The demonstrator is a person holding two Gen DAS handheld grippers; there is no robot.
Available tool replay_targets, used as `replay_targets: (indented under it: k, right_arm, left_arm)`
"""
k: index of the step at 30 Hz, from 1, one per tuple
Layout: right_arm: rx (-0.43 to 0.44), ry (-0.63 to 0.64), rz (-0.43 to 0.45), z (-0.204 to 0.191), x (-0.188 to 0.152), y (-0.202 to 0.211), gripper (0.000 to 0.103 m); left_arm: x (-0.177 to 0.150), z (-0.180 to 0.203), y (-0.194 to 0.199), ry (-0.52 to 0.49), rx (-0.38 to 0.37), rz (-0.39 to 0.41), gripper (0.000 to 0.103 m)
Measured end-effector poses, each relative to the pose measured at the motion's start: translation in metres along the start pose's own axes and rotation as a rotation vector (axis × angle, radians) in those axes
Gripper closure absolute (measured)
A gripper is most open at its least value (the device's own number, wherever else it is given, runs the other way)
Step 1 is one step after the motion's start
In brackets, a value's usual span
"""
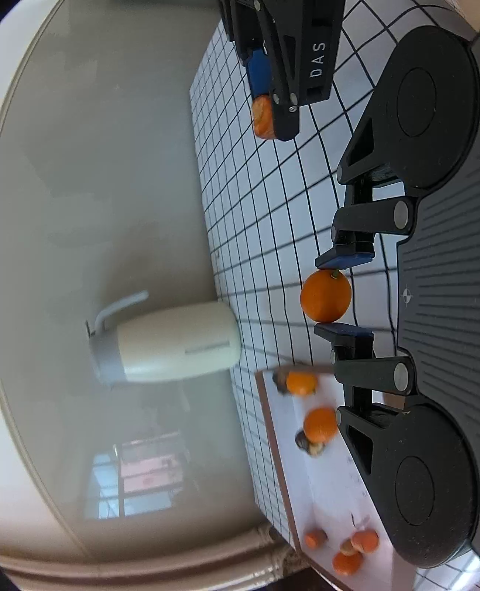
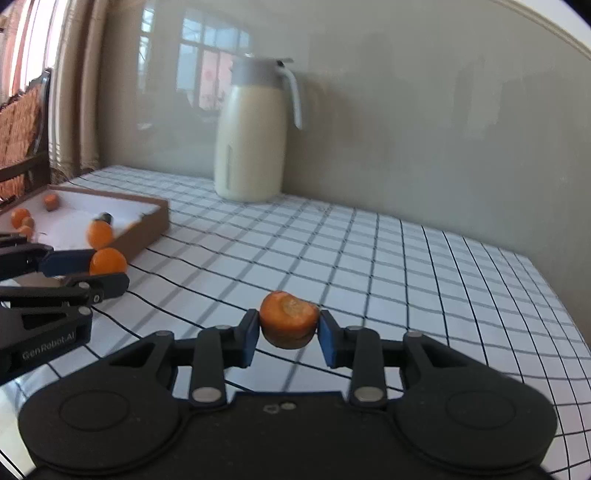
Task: Organize fruits
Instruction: 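Carry the mandarin and carrot chunk in both tools over the tray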
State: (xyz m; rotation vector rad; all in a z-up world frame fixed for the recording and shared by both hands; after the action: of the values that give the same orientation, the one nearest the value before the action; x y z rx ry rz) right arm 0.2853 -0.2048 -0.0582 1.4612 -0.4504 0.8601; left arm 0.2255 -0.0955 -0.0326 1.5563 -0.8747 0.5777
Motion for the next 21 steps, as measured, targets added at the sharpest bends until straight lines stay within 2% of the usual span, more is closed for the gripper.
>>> replay_targets:
  k: [12, 21]
  right_arm:
    - [0.109, 0.097, 0.087, -0.058, 0.027, 0.013, 0.078]
    - [0.152, 0.138, 0.130, -0.092, 0.041, 0.023, 0.078]
  left_arm:
    - [-0.014, -0.046, 0.027, 0.057, 0.082, 0.022, 0.072]
    - [-0.019, -0.079, 0.041, 0.099, 0.122, 0.043, 0.072]
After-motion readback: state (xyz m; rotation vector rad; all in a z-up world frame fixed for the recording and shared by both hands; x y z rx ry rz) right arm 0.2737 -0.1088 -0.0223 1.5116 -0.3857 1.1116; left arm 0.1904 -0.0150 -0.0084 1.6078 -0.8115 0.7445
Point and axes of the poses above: each gripper's, at about its wrist camera, not at the fingertips, and y roughly against the way its jaws point, z to its right, x to its top, the point moved 5 cm from there along -y, roughly the way its jaws point, and after that the axes turned 13 degrees about -z, right-handed, at the moved point
